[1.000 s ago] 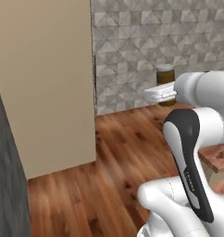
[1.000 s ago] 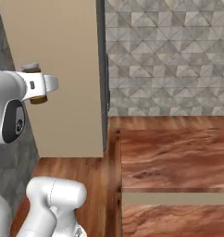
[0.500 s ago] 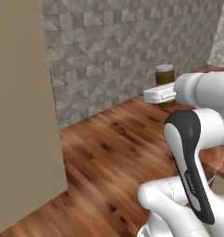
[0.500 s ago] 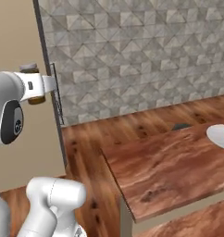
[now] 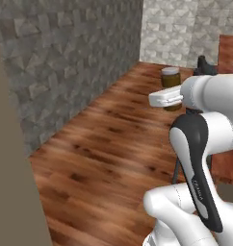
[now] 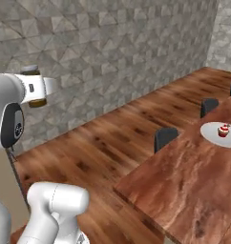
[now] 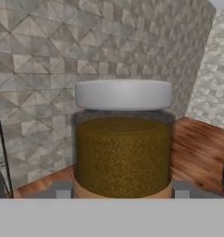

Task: Take the cinnamon bottle from the cabinet and place it on the dining table, next to the plate with the cupcake. Then take the chocolate from the dining counter and place it on the cupcake plate.

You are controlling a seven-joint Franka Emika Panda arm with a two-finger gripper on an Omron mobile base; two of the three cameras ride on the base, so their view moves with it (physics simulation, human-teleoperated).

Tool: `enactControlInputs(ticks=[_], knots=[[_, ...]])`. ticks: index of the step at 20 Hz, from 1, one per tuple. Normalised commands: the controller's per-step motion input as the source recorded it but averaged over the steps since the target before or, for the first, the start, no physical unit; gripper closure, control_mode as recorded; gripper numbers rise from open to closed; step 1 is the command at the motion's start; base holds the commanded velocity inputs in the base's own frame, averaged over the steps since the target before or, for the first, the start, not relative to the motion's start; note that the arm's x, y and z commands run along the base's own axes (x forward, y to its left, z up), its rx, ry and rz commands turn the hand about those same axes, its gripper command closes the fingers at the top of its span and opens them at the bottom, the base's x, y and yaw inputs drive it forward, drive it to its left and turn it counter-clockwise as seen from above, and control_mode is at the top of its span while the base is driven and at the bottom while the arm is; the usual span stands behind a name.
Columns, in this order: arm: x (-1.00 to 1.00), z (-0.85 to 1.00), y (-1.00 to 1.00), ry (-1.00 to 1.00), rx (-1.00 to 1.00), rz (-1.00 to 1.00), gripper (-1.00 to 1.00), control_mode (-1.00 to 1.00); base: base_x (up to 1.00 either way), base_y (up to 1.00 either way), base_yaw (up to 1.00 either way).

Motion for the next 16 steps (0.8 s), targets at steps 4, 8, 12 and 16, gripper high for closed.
enactControlInputs(ticks=[4, 8, 12, 16], knots=[[0.00, 0.00, 0.00, 0.00, 0.00, 0.00, 1.00, 1.00, 0.84, 0.37, -0.68], [0.00, 0.00, 0.00, 0.00, 0.00, 0.00, 1.00, 1.00, 0.89, 0.29, -0.59], [0.00, 0.00, 0.00, 0.00, 0.00, 0.00, 1.00, 1.00, 0.88, 0.42, -0.43], [0.00, 0.00, 0.00, 0.00, 0.00, 0.00, 1.00, 1.00, 0.81, 0.51, -0.35]])
